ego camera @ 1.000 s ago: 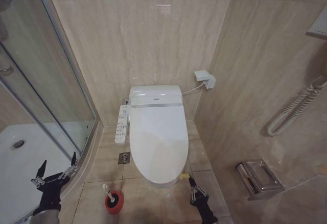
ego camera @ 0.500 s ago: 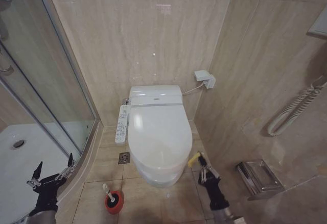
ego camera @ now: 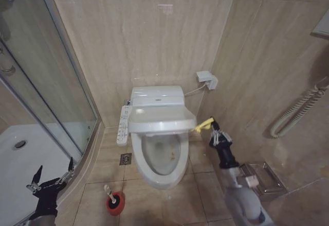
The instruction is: Open the toilet lid, clean the toilet bowl with a toilet brush, close the toilet lid, and flush.
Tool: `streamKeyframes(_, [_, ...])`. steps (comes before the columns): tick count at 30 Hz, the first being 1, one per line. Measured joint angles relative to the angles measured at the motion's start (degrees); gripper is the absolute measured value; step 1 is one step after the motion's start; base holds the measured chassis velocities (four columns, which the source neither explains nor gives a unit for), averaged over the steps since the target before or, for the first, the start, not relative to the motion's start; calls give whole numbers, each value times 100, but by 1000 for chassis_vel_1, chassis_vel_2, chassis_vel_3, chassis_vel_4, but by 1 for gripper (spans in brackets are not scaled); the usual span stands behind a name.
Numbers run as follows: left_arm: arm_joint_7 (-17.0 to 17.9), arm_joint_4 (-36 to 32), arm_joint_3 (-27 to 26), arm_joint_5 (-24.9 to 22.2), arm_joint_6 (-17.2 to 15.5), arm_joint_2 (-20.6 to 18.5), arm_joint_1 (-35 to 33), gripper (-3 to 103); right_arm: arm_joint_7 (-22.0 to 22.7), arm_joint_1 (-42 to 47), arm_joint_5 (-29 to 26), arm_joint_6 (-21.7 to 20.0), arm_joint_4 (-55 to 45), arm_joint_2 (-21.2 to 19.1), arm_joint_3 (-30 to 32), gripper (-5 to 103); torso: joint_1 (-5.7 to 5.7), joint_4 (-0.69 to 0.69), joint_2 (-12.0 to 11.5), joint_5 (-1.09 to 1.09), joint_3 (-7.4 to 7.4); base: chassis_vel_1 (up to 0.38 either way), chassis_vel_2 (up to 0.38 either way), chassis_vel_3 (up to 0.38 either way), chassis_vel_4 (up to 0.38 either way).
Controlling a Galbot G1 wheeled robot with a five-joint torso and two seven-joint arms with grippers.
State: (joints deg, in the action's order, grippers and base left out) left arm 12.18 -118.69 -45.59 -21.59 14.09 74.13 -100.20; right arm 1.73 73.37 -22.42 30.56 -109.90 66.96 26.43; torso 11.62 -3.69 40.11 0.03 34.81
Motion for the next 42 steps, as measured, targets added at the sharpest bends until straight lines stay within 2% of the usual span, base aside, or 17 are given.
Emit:
streamKeyframes(1, [0, 0, 0, 0, 0, 0, 0, 100, 0, 0, 0, 0, 0, 0, 0, 0, 0, 0, 0, 0, 0, 0, 0, 0, 0])
streamKeyframes(5, [-2, 62, -50, 67, 9, 86, -30, 100, -53, -1249, -354, -155, 786, -151, -258, 0, 0, 5, 0, -2, 0, 0, 0, 0, 0])
streamKeyframes(10, [-18, 127, -78, 89, 29, 144, -29, 100, -107, -2081, -533, -169, 1484, -221, -571, 0, 0, 2, 0, -1, 0, 0, 0, 0, 0])
streamKeyframes(12, [-52, 179, -93, 91, 73, 192, -19, 100, -158, -2765, -613, -148, 2067, -184, -795, 0, 0, 2, 0, -3, 0, 0, 0, 0, 0])
streamKeyframes(15, [-62, 192, -102, 91, 80, 213, -15, 100, -200, -3147, -646, -129, 2408, -122, -895, 0, 0, 2, 0, -2, 0, 0, 0, 0, 0])
streamKeyframes(18, [-73, 244, -141, 88, 83, 215, 6, 100, -349, -3883, -693, -90, 3178, 24, -1053, 0, 0, 3, 0, -3, 0, 0, 0, 0, 0])
streamKeyframes(27, [-82, 508, -80, 63, 99, 137, 158, 100, -750, -5071, -683, -101, 4600, 343, -1173, 0, 1, 2, 0, -1, 0, 0, 0, 0, 0])
streamKeyframes(33, [-84, 583, -12, 58, 104, 119, 247, 100, -978, -5544, -644, -222, 5262, 528, -1171, 0, 1, 1, 0, -1, 0, 0, 0, 0, 0])
streamKeyframes(42, [-84, 692, -12, -20, 110, 29, 368, 100, -1006, -5719, -622, -479, 5526, 653, -1258, 0, 1, 0, 0, -1, 0, 0, 0, 0, 0])
